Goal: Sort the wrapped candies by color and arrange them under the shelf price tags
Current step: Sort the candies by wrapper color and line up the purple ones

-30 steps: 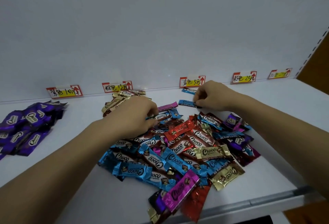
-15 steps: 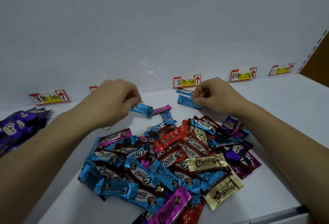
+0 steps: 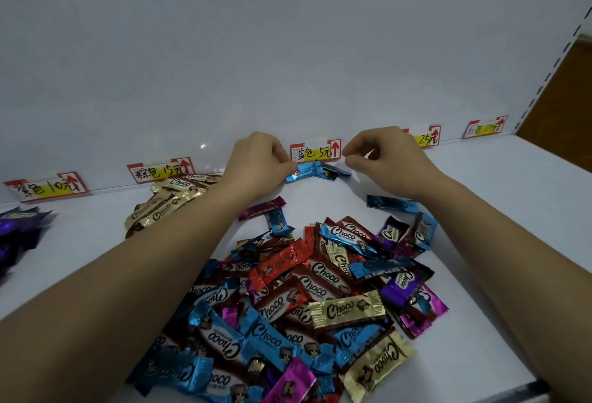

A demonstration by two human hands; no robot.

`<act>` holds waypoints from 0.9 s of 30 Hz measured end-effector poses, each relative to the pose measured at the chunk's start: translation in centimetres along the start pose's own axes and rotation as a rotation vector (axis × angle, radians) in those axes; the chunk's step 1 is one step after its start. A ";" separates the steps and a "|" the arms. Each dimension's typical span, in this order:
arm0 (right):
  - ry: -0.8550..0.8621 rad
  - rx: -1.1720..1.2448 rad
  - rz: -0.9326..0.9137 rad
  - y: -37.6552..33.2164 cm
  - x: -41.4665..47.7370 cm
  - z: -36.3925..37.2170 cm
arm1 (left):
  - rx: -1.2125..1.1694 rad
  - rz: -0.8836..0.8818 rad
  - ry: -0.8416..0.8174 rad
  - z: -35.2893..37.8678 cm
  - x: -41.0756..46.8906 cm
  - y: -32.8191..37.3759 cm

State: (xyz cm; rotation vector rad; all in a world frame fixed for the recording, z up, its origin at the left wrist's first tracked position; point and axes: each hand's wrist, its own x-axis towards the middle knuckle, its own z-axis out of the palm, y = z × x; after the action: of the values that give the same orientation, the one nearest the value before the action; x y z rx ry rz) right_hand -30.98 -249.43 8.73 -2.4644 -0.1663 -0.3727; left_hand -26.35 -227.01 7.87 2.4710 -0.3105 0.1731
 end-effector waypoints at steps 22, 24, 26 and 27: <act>-0.725 0.165 -0.280 -3.6 -3.6 -1.6 | 0.340 0.452 -0.269 -6.2 -8.7 -1.7; -0.719 0.240 -0.249 -3.5 -3.6 -1.9 | 0.189 0.394 -0.196 -6.4 -8.8 -1.4; -0.696 0.347 -0.210 -3.3 -3.5 -2.4 | 0.064 0.344 -0.137 -6.6 -8.9 -1.1; -0.680 0.396 -0.191 -3.1 -3.3 -2.7 | 0.028 0.324 -0.112 -6.6 -8.9 -0.9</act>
State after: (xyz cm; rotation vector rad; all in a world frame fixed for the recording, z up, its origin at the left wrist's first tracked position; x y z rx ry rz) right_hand -35.39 -248.71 11.55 -2.0903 -0.6880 0.4031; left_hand -35.00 -220.68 10.85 2.4481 -0.7617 0.1751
